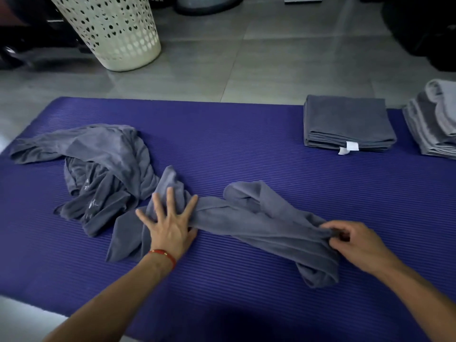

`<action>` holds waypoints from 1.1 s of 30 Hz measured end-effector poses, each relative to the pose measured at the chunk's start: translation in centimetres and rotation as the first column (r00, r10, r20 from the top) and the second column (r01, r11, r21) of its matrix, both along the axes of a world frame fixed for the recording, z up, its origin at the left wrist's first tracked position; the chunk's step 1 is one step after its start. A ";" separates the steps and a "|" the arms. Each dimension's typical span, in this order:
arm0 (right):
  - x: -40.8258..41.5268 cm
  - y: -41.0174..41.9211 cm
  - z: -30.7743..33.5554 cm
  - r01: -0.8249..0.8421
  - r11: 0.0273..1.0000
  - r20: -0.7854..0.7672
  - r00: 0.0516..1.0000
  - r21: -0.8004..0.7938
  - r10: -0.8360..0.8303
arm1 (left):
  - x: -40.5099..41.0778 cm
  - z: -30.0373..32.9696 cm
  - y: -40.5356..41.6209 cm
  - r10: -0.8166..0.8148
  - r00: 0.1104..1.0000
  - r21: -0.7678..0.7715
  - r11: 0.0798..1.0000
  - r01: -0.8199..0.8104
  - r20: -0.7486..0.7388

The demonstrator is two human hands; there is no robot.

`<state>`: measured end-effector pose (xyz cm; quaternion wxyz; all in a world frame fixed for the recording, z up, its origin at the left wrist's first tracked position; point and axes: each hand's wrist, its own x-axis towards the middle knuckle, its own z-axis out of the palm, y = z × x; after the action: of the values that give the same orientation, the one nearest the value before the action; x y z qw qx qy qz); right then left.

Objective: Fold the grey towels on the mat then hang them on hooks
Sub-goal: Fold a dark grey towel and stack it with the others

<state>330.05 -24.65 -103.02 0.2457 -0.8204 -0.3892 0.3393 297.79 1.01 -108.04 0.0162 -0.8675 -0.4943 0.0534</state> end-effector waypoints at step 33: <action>-8.6 3.5 3.4 0.014 0.957 0.108 0.993 0.290 -0.047 | 12.1 10.6 -2.3 -0.684 0.480 0.153 0.647 0.747 0.550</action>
<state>321.40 -21.14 -99.66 0.3454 -0.7996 -0.4353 0.2275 309.85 -1.32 -97.44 -0.1557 -0.9672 -0.0651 -0.1898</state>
